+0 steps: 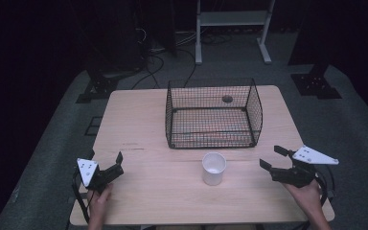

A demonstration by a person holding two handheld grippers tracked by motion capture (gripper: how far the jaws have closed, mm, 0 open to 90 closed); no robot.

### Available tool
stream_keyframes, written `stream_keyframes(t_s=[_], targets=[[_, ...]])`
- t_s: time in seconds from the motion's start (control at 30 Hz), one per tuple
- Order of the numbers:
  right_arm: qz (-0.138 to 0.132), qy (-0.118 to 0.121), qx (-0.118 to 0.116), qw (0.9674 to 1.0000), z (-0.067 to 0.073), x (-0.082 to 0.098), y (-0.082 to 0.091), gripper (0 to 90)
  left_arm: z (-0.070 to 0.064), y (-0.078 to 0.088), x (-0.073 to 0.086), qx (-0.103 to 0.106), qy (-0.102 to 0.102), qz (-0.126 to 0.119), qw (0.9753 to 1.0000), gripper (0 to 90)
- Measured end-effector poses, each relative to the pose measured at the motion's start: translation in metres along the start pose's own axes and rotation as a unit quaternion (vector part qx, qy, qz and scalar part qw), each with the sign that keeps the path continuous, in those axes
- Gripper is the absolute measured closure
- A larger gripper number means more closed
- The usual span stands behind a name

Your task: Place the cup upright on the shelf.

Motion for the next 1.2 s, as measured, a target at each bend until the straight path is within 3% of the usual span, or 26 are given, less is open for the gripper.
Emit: stream_keyframes(t_s=[0.6, 0.9, 1.2], targets=[[0.02, 0.029, -0.079, 0.9962, 0.045, -0.019, -0.014, 14.1, 0.0, 0.0, 0.0, 0.001, 0.002, -0.001, 1.0, 0.0], [0.041, 0.043, -0.116, 0.9915, 0.065, -0.018, -0.024, 12.8, 0.0, 0.0, 0.0, 0.001, 0.001, -0.001, 1.0, 0.0], [0.057, 0.052, -0.135, 0.9879, 0.079, -0.016, -0.036, 10.6, 0.0, 0.0, 0.0, 0.001, 0.001, -0.001, 1.0, 0.0]])
Point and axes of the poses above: each handheld gripper's, and its own axes: y roughly backward along the jaws, x roughly out of its underside, z roughly to its left, the point moved 6 cm from there along -y, roughly forward along the jaws, and after that the axes turned 3 degrees about x, right-handed, at the moved point
